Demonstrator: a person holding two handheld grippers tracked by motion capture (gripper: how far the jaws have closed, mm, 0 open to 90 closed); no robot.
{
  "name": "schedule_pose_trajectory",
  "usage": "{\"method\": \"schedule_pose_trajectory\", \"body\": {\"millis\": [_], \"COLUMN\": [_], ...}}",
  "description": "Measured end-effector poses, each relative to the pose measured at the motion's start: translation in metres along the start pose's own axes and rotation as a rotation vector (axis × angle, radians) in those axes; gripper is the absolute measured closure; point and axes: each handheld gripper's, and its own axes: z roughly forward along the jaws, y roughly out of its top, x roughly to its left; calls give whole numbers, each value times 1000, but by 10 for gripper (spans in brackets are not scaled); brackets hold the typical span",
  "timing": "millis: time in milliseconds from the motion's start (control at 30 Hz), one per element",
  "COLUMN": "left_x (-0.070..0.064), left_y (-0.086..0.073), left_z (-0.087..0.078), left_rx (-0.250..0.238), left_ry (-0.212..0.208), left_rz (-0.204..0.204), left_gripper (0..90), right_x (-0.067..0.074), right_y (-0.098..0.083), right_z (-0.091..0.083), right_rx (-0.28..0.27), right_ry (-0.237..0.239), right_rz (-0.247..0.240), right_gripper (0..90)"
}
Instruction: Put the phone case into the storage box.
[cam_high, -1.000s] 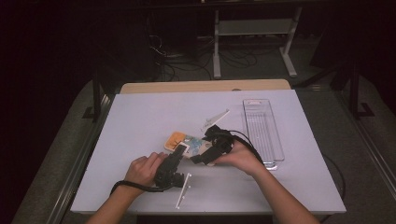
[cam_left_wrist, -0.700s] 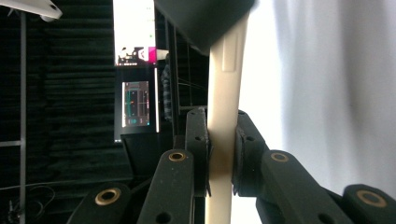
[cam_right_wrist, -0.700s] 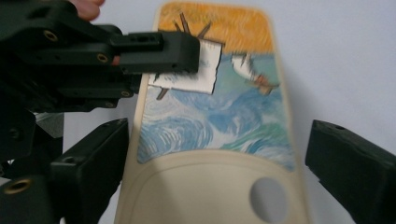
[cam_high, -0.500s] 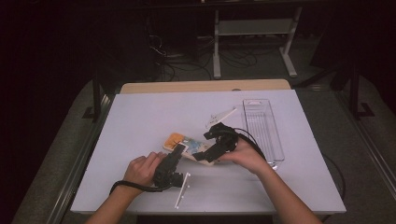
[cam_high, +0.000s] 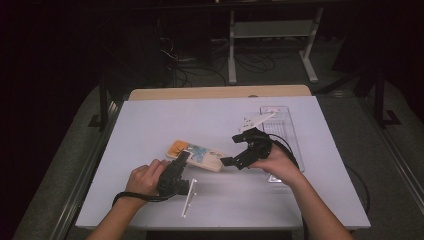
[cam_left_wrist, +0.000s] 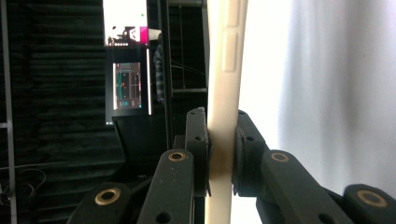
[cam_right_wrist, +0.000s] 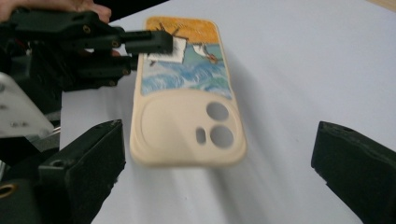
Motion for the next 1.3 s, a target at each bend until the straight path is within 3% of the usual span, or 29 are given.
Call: {"method": "schedule_pose_trajectory", "body": {"millis": [533, 1300], "left_x": [2, 3], "left_y": [-8, -10], "left_z": [0, -1], "left_rx": [27, 39], "left_ry": [-2, 1], "left_rz": [-18, -36], "left_gripper": [792, 792], "right_x": [-10, -9], "right_y": [-33, -42], "right_z": [-22, -20], "right_rx": [-35, -48], "right_ry": [-21, -34], "right_rz": [34, 15], "right_gripper": [25, 25]}}
